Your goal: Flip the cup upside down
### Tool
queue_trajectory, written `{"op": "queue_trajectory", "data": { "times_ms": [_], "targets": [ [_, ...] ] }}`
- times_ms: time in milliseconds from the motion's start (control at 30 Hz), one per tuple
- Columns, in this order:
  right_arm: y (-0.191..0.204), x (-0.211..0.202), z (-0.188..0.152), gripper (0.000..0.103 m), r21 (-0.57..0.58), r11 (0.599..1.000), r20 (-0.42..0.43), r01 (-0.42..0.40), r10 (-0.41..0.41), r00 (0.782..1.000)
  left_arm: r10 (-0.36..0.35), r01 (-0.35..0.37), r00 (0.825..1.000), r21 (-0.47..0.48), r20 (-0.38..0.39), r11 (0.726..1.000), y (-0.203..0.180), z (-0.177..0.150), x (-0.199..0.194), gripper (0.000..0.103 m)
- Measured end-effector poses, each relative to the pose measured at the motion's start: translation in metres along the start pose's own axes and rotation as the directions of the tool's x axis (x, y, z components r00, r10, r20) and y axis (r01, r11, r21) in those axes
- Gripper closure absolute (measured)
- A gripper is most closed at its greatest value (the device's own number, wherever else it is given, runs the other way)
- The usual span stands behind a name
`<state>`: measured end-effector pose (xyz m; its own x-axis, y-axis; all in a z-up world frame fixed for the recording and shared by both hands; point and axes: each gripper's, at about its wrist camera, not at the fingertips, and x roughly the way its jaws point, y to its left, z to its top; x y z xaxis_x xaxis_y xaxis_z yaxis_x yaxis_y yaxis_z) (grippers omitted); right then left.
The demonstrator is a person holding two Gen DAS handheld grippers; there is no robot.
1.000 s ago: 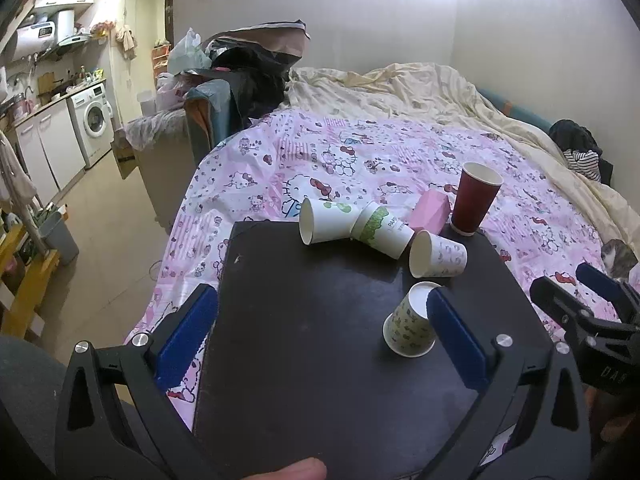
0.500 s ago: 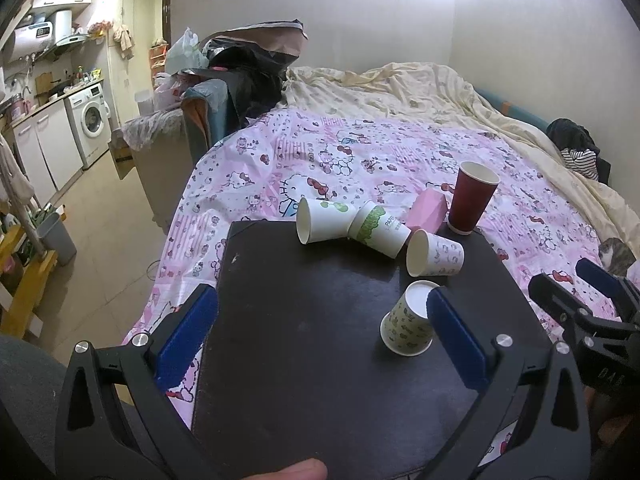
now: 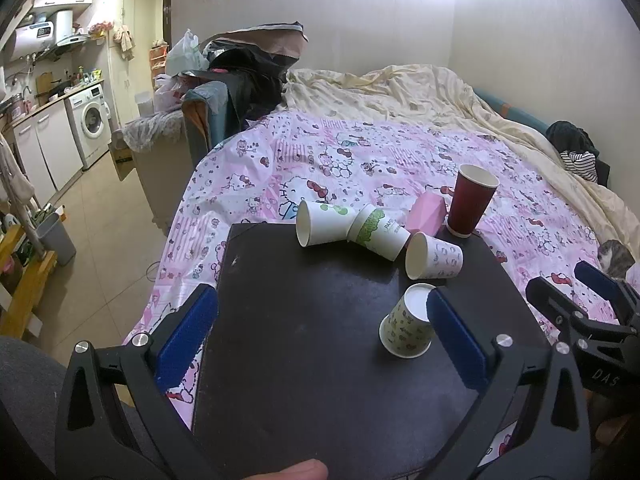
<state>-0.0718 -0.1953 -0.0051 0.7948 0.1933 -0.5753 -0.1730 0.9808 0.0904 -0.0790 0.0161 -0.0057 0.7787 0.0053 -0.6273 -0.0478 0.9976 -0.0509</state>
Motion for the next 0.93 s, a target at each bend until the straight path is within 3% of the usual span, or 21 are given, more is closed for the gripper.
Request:
{"op": "queue_trajectory", "data": {
  "times_ms": [933],
  "targets": [
    [-0.0001,-0.0018,0.001,0.0,-0.001,1.0,0.009,0.003,-0.003,1.0,0.009,-0.009,1.0,0.009,0.0,1.0,-0.0022,0.0017,-0.0011,0.0]
  ]
}}
